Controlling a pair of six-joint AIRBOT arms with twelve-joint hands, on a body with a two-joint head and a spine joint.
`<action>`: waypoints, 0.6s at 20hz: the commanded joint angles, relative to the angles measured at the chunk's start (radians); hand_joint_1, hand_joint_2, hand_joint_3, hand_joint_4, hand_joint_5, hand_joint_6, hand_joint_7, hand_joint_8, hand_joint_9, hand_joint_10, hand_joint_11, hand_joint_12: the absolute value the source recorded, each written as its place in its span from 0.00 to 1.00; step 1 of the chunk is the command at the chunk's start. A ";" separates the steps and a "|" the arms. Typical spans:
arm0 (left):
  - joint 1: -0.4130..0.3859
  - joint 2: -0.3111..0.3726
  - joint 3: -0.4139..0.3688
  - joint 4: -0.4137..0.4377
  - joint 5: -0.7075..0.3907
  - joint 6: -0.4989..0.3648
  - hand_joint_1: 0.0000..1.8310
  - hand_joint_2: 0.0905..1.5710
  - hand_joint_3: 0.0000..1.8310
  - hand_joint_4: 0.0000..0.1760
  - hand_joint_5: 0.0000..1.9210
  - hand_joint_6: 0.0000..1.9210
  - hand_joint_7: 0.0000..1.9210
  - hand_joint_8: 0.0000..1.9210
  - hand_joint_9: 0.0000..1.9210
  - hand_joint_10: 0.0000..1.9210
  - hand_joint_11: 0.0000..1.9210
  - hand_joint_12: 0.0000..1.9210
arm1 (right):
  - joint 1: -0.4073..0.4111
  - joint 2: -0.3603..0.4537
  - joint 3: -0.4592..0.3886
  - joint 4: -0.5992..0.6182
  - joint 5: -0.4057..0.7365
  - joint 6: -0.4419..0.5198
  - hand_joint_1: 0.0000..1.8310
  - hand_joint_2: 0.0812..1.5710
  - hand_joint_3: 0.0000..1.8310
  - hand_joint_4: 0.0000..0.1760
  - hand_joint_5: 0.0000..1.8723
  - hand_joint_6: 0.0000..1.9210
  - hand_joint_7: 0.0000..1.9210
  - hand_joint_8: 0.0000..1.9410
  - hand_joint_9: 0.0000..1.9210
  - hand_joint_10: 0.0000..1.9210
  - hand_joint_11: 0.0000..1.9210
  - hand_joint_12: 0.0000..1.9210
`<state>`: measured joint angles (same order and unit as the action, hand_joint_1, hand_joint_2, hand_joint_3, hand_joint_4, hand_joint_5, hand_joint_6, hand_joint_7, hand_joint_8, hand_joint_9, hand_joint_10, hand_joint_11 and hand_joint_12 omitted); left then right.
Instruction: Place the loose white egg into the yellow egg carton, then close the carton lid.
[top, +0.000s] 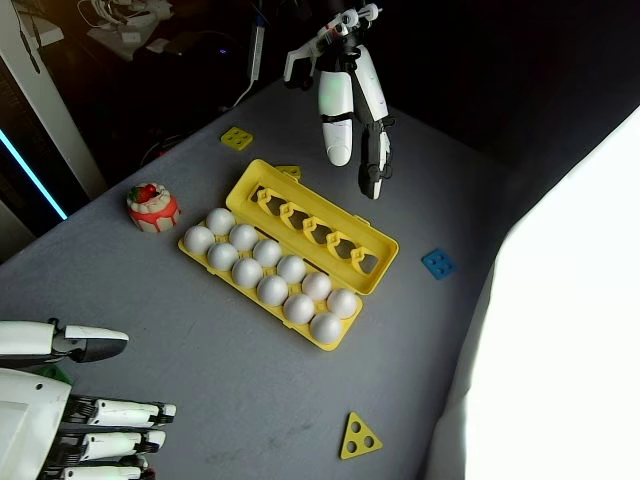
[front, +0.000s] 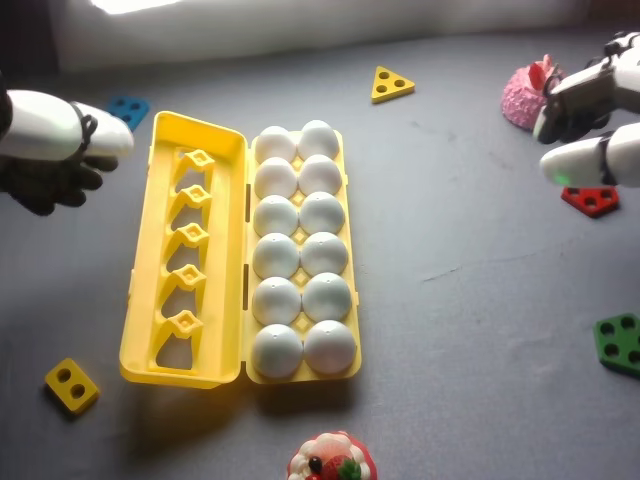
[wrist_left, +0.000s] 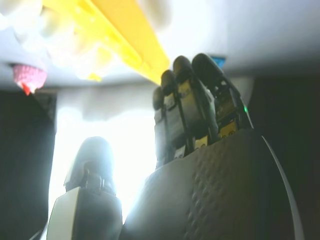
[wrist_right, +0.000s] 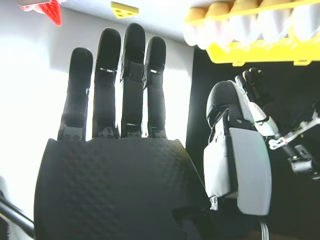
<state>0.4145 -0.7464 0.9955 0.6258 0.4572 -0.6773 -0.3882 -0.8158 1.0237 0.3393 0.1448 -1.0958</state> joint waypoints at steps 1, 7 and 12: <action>-0.001 -0.004 0.006 0.009 -0.044 0.002 0.08 0.84 0.00 0.00 0.22 0.02 0.25 0.01 0.25 0.03 0.00 0.72 | 0.005 0.016 -0.002 -0.001 0.096 -0.002 0.12 0.78 0.00 0.00 0.25 0.32 0.38 0.04 0.17 0.59 0.00 0.93; 0.019 -0.020 0.018 -0.015 -0.008 0.003 0.09 0.85 0.00 0.00 0.24 0.00 0.33 0.02 0.28 0.14 0.00 0.82 | 0.032 0.033 -0.005 -0.001 0.057 -0.025 0.12 0.78 0.00 0.00 0.25 0.31 0.35 0.04 0.13 0.59 0.00 0.92; 0.029 -0.050 0.046 -0.034 0.008 0.003 0.11 0.84 0.00 0.00 0.26 0.00 0.31 0.00 0.16 0.37 0.00 0.82 | 0.052 0.032 -0.017 0.000 0.089 0.000 0.13 0.78 0.00 0.00 0.26 0.31 0.36 0.04 0.14 0.57 0.00 0.90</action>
<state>0.4458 -0.7994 1.0378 0.5667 0.5037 -0.6708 -0.3473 -0.7914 1.0058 0.3393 0.1242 -1.1000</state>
